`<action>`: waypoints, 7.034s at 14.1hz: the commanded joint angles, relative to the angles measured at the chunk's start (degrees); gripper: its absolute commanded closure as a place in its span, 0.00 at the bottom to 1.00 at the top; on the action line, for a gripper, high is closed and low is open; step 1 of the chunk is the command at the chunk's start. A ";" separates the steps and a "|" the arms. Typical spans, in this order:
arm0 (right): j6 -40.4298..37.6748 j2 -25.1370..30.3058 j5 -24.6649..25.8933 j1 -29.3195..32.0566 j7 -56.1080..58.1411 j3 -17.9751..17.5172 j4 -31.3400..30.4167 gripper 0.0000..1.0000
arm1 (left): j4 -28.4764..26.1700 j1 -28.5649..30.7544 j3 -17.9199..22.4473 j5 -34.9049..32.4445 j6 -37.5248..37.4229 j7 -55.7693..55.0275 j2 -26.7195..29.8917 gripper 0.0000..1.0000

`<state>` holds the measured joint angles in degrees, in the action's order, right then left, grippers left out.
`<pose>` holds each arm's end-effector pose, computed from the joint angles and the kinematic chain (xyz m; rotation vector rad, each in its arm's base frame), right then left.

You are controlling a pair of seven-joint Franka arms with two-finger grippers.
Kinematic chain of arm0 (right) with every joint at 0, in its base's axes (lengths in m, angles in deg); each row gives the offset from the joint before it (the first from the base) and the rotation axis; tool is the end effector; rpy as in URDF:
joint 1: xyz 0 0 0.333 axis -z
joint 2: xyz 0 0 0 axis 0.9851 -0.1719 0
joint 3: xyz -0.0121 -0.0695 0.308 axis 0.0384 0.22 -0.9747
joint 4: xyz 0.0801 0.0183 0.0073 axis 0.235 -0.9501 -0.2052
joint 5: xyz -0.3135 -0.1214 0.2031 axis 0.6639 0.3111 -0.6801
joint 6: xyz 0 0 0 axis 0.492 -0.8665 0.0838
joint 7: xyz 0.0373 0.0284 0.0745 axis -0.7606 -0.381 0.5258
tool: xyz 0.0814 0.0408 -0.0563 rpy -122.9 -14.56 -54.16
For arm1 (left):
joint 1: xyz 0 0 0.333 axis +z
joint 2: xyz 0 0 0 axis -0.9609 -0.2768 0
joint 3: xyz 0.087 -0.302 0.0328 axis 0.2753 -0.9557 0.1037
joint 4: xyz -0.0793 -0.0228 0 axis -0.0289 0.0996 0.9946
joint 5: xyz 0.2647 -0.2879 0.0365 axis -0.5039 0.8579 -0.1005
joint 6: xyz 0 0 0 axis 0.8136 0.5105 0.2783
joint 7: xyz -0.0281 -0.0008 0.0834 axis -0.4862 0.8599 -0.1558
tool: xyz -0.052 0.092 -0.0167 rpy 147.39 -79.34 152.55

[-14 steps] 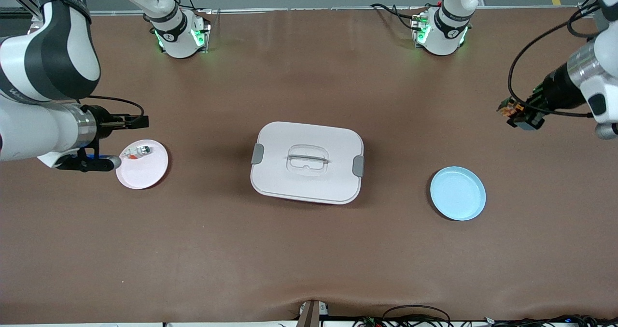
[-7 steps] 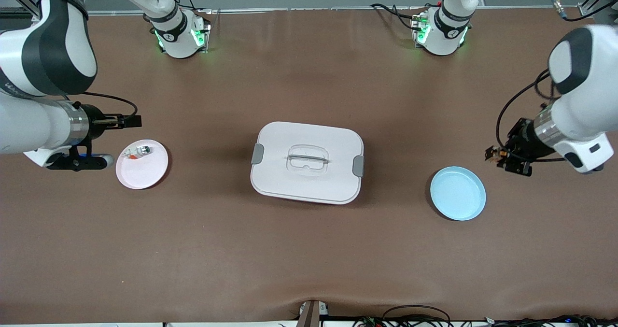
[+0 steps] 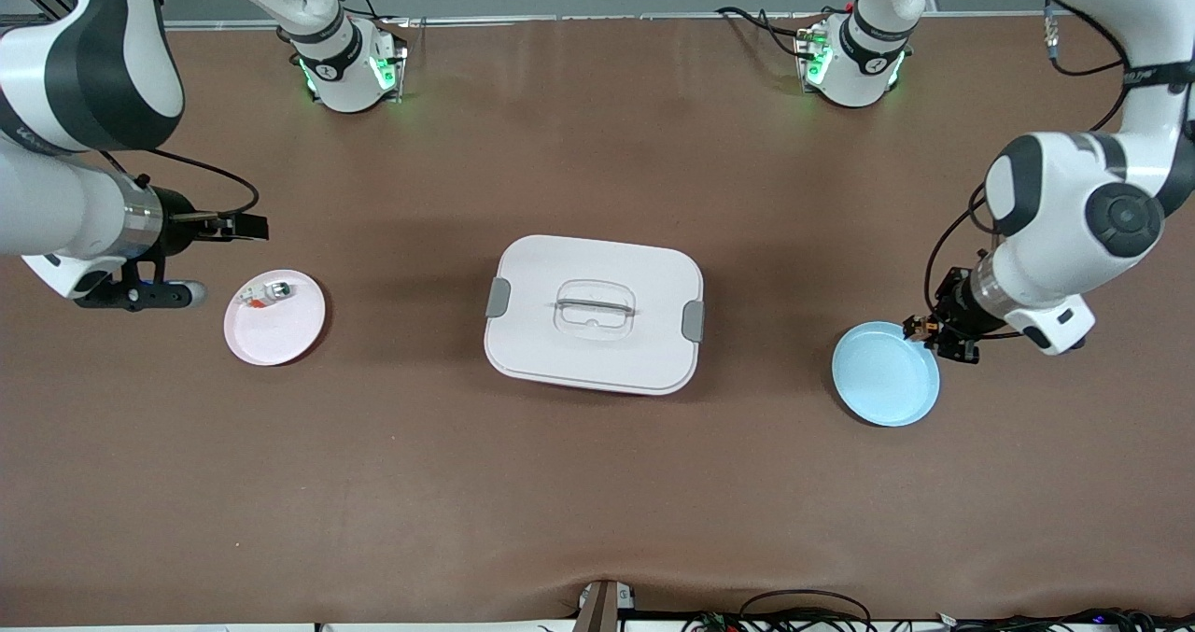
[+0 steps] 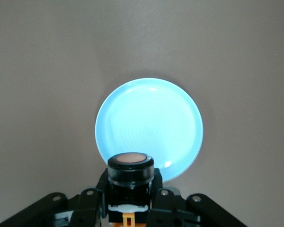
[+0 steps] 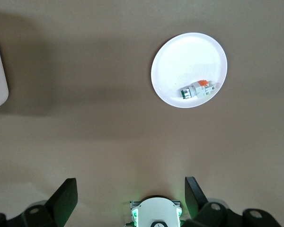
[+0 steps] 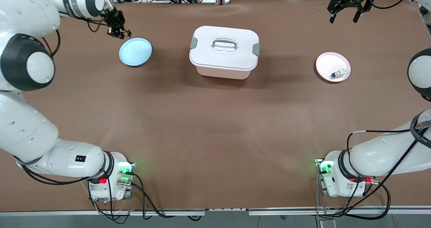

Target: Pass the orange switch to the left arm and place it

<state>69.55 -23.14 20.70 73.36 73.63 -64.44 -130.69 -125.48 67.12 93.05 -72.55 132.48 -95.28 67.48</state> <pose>0.5752 0.0508 0.5130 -3.0940 0.0123 0.5297 0.6124 -0.0414 0.3377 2.3917 2.0306 0.0481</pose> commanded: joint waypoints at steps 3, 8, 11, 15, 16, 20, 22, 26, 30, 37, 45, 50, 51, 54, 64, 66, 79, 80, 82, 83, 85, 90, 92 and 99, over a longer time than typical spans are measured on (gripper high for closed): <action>-0.84 2.32 1.33 1.38 1.07 -0.80 -1.35 0.00 | 1.08 0.22 -0.25 -5.02 7.41 -4.24 -7.77 1.00; -2.68 2.41 4.06 1.03 -3.85 -0.98 -0.83 0.00 | 3.09 0.22 -0.25 -5.02 8.30 -4.33 -12.43 1.00; -4.36 3.72 4.06 1.73 -3.15 -0.72 -0.56 0.00 | 4.24 0.13 -0.25 -5.02 8.57 -4.33 -14.37 1.00; -4.53 4.34 1.42 3.66 -3.85 -0.89 -0.47 0.00 | 4.33 0.66 -0.25 -5.28 9.44 -4.33 -16.04 1.00; -4.63 5.30 1.51 3.66 -3.85 -0.89 -1.08 0.00 | 4.24 0.75 -0.25 -5.28 9.88 -4.33 -16.22 1.00; -2.08 6.54 1.51 3.23 -3.85 -1.07 -1.53 0.00 | 3.71 0.84 -0.25 -5.28 11.64 -4.33 -16.39 1.00; -0.24 6.89 1.33 3.31 -3.85 -1.15 -1.44 0.00 | 3.63 0.84 -0.25 -5.28 11.82 -4.33 -16.74 1.00; -0.93 6.63 -0.25 3.58 -4.03 -0.98 0.13 0.00 | 3.45 1.45 -0.34 -5.28 12.96 -4.24 -16.92 1.00; -3.57 7.77 2.56 0.41 -4.65 -1.51 0.58 0.00 | 3.19 1.71 -0.51 -5.37 13.40 -3.36 -16.92 1.00; -2.69 7.33 4.23 0.50 -4.21 -1.42 0.67 0.00 | 3.19 1.71 -0.51 -5.46 13.40 -2.84 -17.10 0.30; 0.46 10.14 -4.12 5.07 -3.85 -0.89 -0.56 0.00 | 4.06 1.54 -0.60 -5.46 10.34 -2.57 -13.59 0.00; 0.56 9.88 -2.72 4.11 -4.46 -0.98 -0.03 0.00 | 4.33 1.54 -0.60 -5.46 8.31 -2.31 -11.65 0.00; 0.47 9.88 -2.62 4.10 -4.38 -0.89 -0.03 0.00 | 4.33 1.71 -0.69 -5.46 7.26 -1.18 -11.21 0.00; 1.61 10.84 -2.97 4.11 -3.50 -0.89 -0.30 0.00 | 4.76 1.63 -0.60 -5.28 4.54 10.48 -10.60 0.00; 3.28 13.66 -2.54 3.14 0.10 -0.72 -2.05 0.00 | 5.64 1.28 -0.86 1.21 3.82 59.72 -10.24 0.00; 3.11 13.75 -2.62 3.05 0.10 -0.80 -2.06 0.00 | 5.91 1.27 -0.86 2.36 3.91 67.69 -10.33 0.00; 3.20 14.54 -2.36 2.70 -0.16 -0.80 -2.06 0.00 | 5.56 4.44 -0.69 3.07 0.05 84.70 0.91 0.00; 3.20 14.54 -2.36 3.22 -0.25 -0.98 -2.06 0.00 | 5.56 4.44 -0.69 3.07 -1.00 84.70 2.57 0.00; 3.02 14.54 -2.36 4.10 -0.25 -1.50 -2.06 0.00 | 5.38 4.79 -0.69 3.16 -4.51 84.44 6.44 0.00; 2.93 14.63 -2.27 4.71 -0.25 -2.12 -2.06 0.00 | 4.77 4.88 -0.69 3.16 -5.66 84.35 8.63 0.00; 2.84 14.63 -2.27 5.33 -0.25 -2.82 -2.23 0.00 | 2.58 4.27 -0.60 3.16 -6.37 83.22 12.85 0.00; 2.93 14.63 -2.18 4.98 -0.25 -2.74 -2.41 0.00 | -6.20 4.70 -0.78 2.98 -7.16 82.50 25.77 0.00; 3.11 14.72 -2.18 4.98 -0.25 -2.74 -2.41 0.00 | -7.27 4.62 -0.78 2.46 -11.18 83.12 29.04 0.00; 3.28 15.42 3.08 3.58 0.19 -2.82 -2.41 0.00 | 5.18 4.53 -0.78 2.54 -19.98 84.27 24.76 0.00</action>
<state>72.14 -9.70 21.50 77.17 73.37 -66.77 -131.58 -126.08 71.34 92.39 -70.19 116.15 -11.76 95.60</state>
